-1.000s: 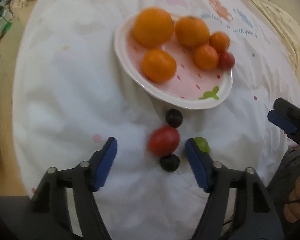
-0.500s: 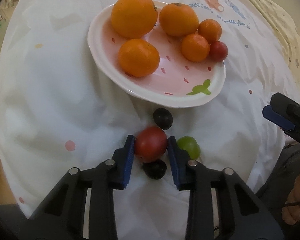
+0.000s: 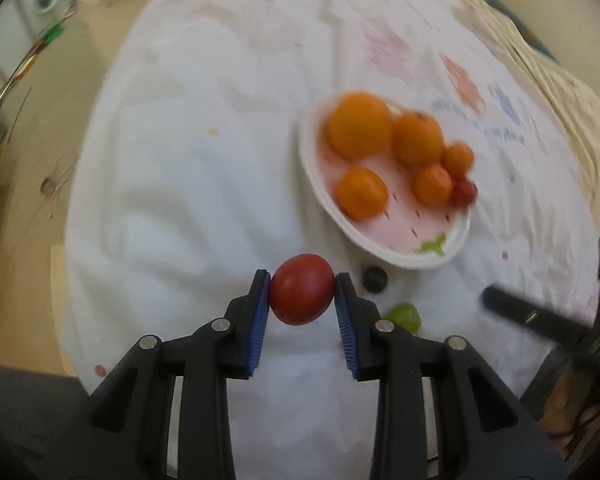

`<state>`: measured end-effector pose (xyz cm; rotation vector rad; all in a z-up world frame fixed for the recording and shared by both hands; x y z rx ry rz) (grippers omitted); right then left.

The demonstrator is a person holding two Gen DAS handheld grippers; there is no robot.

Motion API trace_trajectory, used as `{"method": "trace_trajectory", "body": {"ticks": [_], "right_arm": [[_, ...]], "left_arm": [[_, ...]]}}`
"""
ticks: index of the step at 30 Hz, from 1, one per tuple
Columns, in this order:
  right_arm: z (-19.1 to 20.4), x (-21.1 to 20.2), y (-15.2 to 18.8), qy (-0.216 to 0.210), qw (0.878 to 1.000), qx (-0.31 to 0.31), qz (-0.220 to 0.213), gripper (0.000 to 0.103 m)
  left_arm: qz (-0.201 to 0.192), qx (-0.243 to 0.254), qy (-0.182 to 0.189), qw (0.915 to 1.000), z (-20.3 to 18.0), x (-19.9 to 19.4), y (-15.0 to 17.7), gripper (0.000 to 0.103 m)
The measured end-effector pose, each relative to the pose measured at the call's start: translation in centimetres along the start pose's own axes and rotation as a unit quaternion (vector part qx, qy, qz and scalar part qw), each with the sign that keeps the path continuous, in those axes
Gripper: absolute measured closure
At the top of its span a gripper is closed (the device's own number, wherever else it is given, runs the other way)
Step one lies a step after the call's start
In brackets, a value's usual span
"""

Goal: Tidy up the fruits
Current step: 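Grasp a red tomato with the left tool and lift it, then grasp a dark purple tomato with the right tool while the left tool holds the red tomato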

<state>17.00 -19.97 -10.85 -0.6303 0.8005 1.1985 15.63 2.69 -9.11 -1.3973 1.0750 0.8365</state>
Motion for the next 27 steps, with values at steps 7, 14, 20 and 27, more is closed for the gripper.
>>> {"method": "trace_trajectory", "body": {"ticks": [7,14,20,27], "right_arm": [[3.4,5.2,0.1,0.043,0.998,-0.039,0.031,0.067],[4.7,8.7,0.0,0.096,0.992,-0.069,0.040,0.070],[4.8,10.1,0.1,0.121,0.989,-0.079,0.040,0.080],[5.6,8.9,1.1,0.098,0.991,-0.090,0.032,0.081]], "left_arm": [[-0.021,-0.025,0.000,0.9995,1.5,-1.7,-0.7,0.075],[-0.016,-0.035,0.009,0.9992,2.0,-1.9,-0.6,0.075],[-0.023,-0.037,0.026,0.9987,1.8,-2.4,-0.9,0.075],[-0.027,-0.038,0.035,0.9983,1.9,-2.5,-1.2,0.075]]}}
Point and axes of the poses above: each gripper's, at about its wrist camera, not at the fingertips, and x roughly the way its jaws point, z to its left, y to its underside, the point moved 2 cm from there along x, roughly the way its jaws point, and after that the axes turned 14 degrees about x, right-handed, at the moved point
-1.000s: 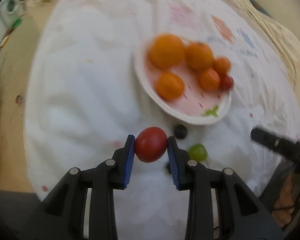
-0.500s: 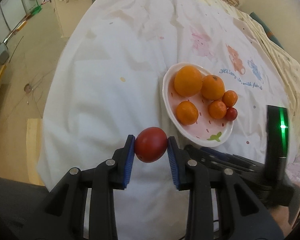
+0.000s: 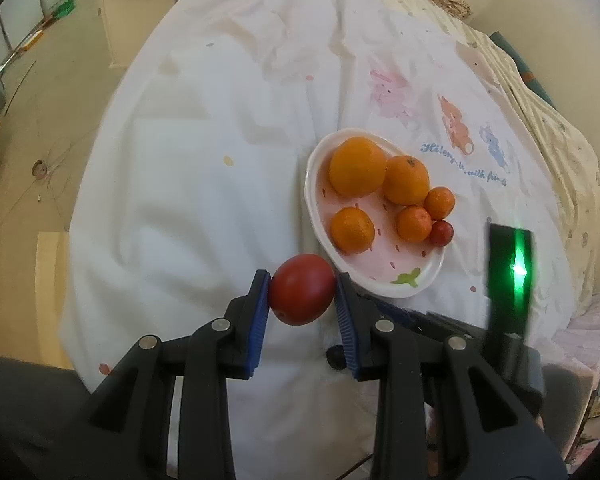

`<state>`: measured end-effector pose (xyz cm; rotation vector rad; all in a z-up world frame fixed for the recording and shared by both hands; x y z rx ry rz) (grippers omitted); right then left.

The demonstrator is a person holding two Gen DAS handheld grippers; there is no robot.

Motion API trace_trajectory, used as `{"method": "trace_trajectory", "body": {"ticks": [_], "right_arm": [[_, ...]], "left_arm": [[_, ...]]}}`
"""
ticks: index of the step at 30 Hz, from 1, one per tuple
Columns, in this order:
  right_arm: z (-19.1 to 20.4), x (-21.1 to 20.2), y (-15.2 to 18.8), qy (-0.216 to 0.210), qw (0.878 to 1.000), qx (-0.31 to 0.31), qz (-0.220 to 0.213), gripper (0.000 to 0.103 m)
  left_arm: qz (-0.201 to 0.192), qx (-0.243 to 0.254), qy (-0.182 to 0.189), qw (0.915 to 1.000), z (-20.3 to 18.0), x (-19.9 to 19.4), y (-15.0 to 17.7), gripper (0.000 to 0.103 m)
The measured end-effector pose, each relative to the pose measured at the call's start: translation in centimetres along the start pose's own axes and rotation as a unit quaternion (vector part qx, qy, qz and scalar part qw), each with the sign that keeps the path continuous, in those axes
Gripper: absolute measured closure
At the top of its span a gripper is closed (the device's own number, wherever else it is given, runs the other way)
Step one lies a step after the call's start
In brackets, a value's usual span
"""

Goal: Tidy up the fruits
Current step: 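Grasp a dark purple tomato with the right tool while the left tool holds the red tomato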

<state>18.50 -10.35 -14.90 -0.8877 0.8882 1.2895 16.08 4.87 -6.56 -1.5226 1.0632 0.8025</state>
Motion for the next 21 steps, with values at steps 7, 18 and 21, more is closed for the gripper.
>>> {"method": "trace_trajectory", "body": {"ticks": [7,18,21], "right_arm": [[-0.9,-4.0,1.8,-0.048,0.999,-0.004,-0.011,0.081],[-5.1,-10.3,1.6,-0.089,0.993,0.024,-0.073,0.081],[-6.0,-12.2,1.1,-0.100,0.990,0.037,-0.096,0.081]], "left_arm": [[-0.007,-0.003,-0.027,0.9996,0.5,0.1,-0.1,0.075],[-0.014,0.073,-0.074,0.9945,-1.8,0.7,0.6,0.075],[-0.016,0.094,-0.091,0.9913,-2.5,0.8,0.8,0.075]]}}
Point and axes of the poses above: each gripper's, at about its wrist camera, not at the fingertips, and x roughly the way its jaws point, z to its left, y to its underside, the point moved 2 cm from there along x, roughly the way its jaws point, and after that the axes turned 14 degrees about x, right-handed, at the moved point
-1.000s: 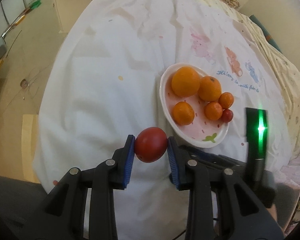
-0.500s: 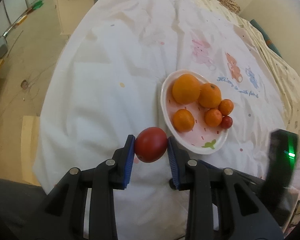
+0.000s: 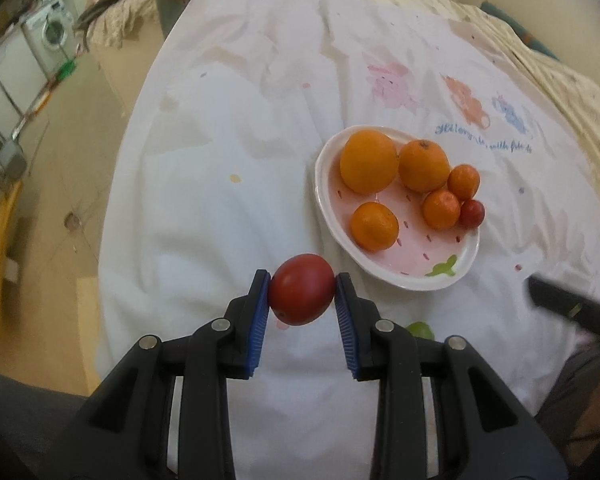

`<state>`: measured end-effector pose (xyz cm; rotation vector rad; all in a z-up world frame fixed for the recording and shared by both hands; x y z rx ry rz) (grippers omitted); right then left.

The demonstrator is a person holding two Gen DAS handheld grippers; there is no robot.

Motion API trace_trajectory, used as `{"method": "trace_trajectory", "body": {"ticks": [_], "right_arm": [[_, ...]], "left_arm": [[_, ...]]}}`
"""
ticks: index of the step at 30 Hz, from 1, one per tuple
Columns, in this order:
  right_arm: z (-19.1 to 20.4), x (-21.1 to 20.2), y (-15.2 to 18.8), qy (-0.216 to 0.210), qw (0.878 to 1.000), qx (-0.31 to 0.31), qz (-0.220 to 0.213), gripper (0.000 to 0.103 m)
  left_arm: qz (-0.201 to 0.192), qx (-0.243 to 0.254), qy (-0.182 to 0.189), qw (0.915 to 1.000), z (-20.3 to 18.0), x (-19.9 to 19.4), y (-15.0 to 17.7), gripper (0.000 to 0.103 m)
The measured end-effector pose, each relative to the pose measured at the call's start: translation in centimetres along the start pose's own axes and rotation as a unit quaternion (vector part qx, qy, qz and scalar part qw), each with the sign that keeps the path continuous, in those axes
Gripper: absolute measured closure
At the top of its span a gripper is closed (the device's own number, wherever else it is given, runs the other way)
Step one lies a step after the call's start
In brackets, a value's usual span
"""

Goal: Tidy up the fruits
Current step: 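Grasp a dark purple tomato with the right tool while the left tool holds the red tomato, then carry the red and dark purple tomatoes over the pink plate with both tools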

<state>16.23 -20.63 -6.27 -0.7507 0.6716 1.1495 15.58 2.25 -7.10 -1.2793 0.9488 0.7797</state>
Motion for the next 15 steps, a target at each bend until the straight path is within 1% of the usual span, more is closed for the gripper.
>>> {"method": "trace_trajectory", "body": {"ticks": [5,9,15], "right_arm": [[-0.6,-2.1,-1.4,-0.022,0.999,0.007,-0.028,0.081],[-1.2,-3.3,-2.7,-0.038,0.998,0.015,-0.043,0.081],[-1.2,-3.6,-4.1,-0.054,0.997,0.020,-0.052,0.081]], "left_arm": [[-0.017,0.030,-0.012,0.9993,-1.2,-0.7,-0.4,0.075],[-0.020,0.031,-0.002,0.9993,-1.7,-1.1,-1.2,0.075],[-0.028,0.037,0.000,0.9989,-2.8,-1.6,-3.1,0.075]]}}
Point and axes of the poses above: each gripper's, at about its wrist camera, not at the fingertips, and x roughly the way its jaws point, z to its left, y to its underside, the point moved 2 cm from there along x, roughly the way its jaws point, and after that the axes turned 14 degrees about x, right-handed, at the moved point
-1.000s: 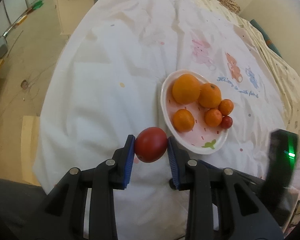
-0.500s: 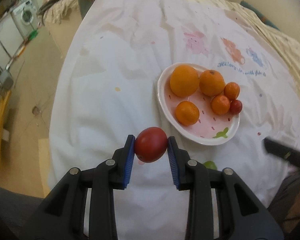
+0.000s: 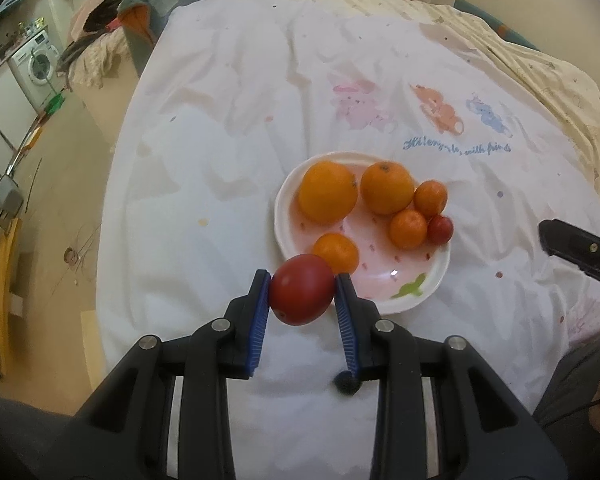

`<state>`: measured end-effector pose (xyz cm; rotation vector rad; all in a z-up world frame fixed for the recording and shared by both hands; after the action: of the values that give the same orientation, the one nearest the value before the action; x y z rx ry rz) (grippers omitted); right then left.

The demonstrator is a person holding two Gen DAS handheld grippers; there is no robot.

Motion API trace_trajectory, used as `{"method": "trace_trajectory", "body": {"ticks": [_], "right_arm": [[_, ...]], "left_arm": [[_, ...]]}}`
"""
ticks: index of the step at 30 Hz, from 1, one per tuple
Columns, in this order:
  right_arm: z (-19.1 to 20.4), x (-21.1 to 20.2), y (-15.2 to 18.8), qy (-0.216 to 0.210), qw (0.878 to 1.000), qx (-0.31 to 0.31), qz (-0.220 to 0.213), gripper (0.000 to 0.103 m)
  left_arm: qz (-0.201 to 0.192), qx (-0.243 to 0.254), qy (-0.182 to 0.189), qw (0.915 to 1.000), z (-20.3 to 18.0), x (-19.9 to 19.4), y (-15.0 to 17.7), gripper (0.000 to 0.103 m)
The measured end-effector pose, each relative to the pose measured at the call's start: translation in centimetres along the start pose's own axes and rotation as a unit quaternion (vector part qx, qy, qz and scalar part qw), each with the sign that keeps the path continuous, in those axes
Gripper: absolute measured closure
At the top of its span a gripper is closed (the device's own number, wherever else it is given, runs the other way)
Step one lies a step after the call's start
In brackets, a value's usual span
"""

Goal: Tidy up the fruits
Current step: 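Carry the red and dark purple tomatoes over the pink plate with both tools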

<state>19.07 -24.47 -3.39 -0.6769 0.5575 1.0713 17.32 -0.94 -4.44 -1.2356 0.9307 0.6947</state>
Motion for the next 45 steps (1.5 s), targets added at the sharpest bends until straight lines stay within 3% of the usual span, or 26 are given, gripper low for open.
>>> {"method": "trace_trajectory", "body": {"ticks": [12,23,37,45], "right_arm": [[0.0,1.4,-2.7,0.001,1.000,0.005,-0.001,0.081],[-0.3,5.6,-4.9,0.012,0.999,0.012,0.034,0.081],[-0.7,11.0,-6.5,-0.006,0.995,0.033,0.091,0.080],[-0.6,13.0,-6.5,-0.020,0.993,0.043,0.112,0.080]], "left_arm": [[-0.003,0.029,0.016,0.9995,-1.4,1.4,-3.8,0.075],[0.012,0.063,0.045,0.9969,-3.8,5.2,-5.2,0.075],[0.049,0.024,0.125,0.9907,-3.7,9.7,-4.9,0.074],[0.059,0.018,0.135,0.9889,-3.7,10.6,-5.1,0.074]]}}
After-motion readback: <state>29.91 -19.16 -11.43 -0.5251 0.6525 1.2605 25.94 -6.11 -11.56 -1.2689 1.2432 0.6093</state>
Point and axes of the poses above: each gripper's, at about its wrist camera, not at the fingertips, and x roughly the way its jaws point, z to its left, y to its underside, the point moved 2 cm from there along x, roughly the way its jaws point, and after that the axes turned 14 degrees about x, right-handed, at the moved point
